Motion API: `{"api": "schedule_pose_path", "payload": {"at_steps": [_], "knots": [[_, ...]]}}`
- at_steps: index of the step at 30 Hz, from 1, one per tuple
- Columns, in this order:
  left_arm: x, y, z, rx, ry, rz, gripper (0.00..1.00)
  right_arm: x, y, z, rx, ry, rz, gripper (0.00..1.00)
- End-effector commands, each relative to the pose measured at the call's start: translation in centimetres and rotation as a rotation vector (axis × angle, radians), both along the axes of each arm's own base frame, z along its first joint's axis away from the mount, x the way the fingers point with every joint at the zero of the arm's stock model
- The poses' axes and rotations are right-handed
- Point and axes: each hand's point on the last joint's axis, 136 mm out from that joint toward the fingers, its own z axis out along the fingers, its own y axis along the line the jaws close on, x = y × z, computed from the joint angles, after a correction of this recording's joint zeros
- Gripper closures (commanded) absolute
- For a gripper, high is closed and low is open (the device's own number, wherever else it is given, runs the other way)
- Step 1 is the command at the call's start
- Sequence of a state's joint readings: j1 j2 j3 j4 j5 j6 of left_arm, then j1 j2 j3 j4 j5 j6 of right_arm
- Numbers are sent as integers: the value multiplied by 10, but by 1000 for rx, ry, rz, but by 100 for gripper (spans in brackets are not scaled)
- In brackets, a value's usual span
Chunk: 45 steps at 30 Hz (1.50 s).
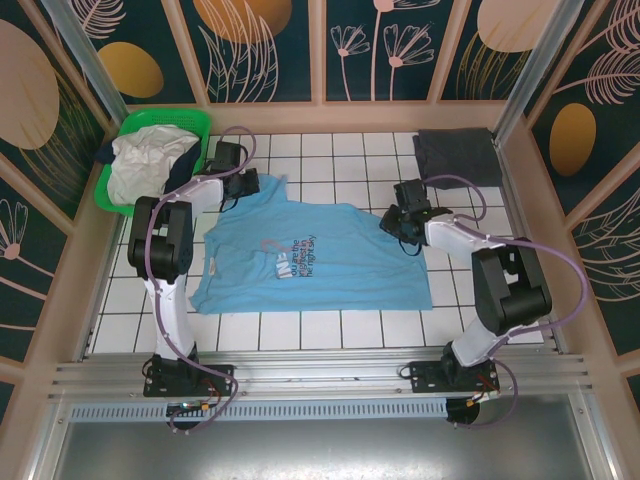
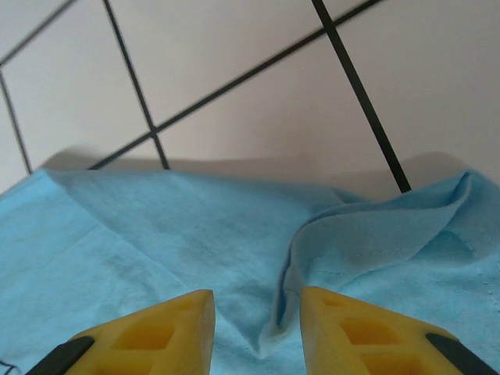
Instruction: Fold and stack the t-shirts
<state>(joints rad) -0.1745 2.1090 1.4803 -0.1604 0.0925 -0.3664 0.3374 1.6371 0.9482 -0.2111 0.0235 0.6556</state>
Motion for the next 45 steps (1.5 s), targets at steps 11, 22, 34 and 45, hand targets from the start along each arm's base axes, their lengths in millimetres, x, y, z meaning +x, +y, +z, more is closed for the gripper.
{"api": "schedule_pose_path", "payload": {"at_steps": [11, 22, 34, 45], "knots": [[8, 8, 17, 15, -35, -1, 100, 11, -16, -3, -180, 11, -60, 89], [-10, 2, 93, -60, -160, -24, 100, 48, -44, 48, -252, -99, -49, 96], [-110, 34, 147, -57, -299, 84, 100, 48, -52, 40, -169, -89, 34, 96], [-216, 81, 98, -1, -223, 280, 100, -11, -70, -11, -80, 10, 15, 97]]}}
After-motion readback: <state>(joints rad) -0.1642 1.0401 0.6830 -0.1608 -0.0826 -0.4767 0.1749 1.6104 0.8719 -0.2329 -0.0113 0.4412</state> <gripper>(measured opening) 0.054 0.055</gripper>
